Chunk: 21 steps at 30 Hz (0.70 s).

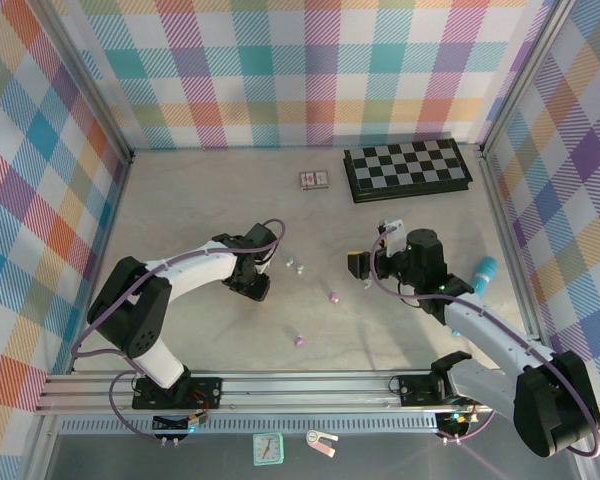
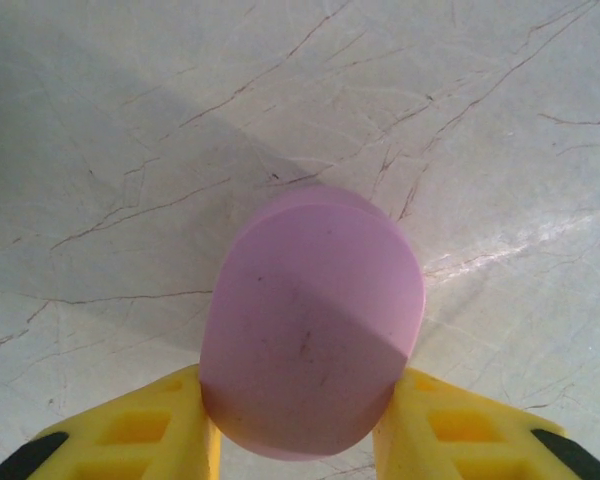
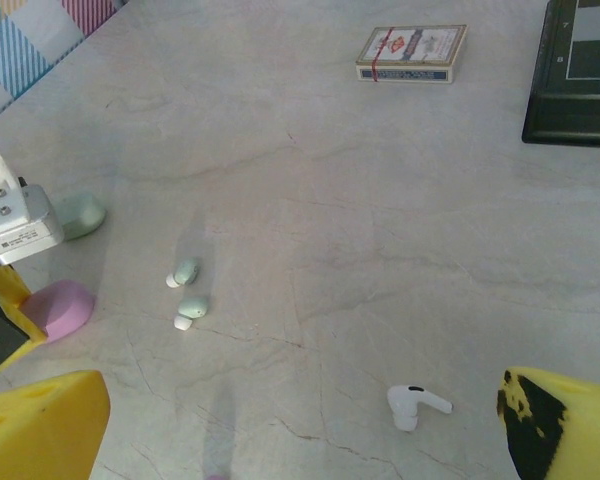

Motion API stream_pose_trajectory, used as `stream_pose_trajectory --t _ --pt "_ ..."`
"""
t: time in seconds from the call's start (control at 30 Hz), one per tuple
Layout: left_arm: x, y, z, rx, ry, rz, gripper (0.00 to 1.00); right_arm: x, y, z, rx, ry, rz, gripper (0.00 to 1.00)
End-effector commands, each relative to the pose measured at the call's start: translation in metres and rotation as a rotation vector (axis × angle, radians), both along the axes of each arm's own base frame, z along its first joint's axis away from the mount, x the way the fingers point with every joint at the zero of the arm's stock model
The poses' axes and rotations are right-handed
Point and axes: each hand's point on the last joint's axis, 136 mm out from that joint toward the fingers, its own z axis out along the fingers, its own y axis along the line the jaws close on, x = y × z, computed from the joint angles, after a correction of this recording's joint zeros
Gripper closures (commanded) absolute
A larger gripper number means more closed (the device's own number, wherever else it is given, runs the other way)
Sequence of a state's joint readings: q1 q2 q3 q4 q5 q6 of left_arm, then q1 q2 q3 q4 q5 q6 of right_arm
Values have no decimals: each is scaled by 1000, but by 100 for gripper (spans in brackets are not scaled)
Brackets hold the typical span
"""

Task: Insert the wireless bluetooth earbuds into the charging case

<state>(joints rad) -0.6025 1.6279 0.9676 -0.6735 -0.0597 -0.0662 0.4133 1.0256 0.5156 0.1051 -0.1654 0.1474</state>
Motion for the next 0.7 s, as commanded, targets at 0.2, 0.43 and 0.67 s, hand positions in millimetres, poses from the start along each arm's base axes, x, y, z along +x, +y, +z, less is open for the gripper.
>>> stream_pose_trajectory --t 0.2,0.43,0.67 --pt "3 -43 53 -215 -147 -140 63 -1 12 17 163 270 -84 1" --pt "-1 -73 94 -394 -305 -268 63 -19 54 22 364 594 62 1" --pt "-8 -97 129 -549 -422 -365 62 -30 82 38 510 735 219 7"
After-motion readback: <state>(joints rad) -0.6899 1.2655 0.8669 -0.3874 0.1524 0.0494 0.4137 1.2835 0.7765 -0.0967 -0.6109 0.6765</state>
